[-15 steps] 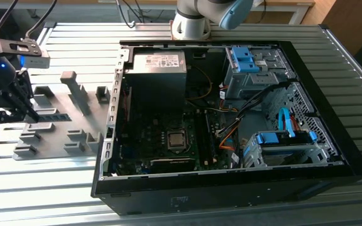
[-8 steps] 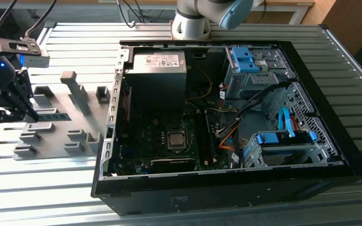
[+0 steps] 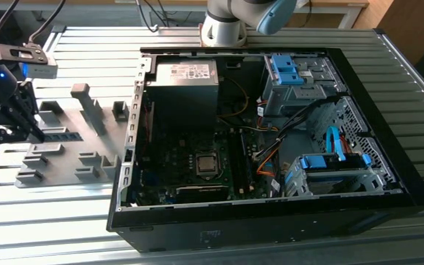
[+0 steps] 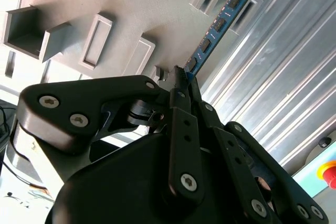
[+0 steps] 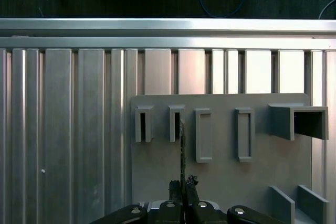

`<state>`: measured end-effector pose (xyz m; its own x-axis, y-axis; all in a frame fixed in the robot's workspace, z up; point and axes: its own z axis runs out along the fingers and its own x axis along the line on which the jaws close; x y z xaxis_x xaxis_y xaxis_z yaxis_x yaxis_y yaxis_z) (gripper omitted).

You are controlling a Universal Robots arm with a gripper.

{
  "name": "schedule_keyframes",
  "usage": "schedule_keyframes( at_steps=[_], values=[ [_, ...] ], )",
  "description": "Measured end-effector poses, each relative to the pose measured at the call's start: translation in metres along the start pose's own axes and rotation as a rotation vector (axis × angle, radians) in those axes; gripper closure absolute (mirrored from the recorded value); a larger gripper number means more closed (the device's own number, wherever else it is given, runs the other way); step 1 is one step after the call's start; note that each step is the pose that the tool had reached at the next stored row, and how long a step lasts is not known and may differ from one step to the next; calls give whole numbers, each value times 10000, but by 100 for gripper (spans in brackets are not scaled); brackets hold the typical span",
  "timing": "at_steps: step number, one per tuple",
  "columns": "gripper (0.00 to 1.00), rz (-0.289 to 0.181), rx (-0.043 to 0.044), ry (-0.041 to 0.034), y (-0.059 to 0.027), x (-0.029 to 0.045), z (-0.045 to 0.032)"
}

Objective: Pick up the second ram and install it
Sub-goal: 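Pick up the second ram and move it above second insertion slot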

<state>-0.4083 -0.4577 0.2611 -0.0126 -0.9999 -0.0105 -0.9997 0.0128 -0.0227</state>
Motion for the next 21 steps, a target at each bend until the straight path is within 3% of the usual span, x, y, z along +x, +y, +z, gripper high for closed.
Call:
schedule_keyframes(
  at_steps=[21],
  values=[
    [86, 0, 0, -1, -1, -1, -59]
  ],
)
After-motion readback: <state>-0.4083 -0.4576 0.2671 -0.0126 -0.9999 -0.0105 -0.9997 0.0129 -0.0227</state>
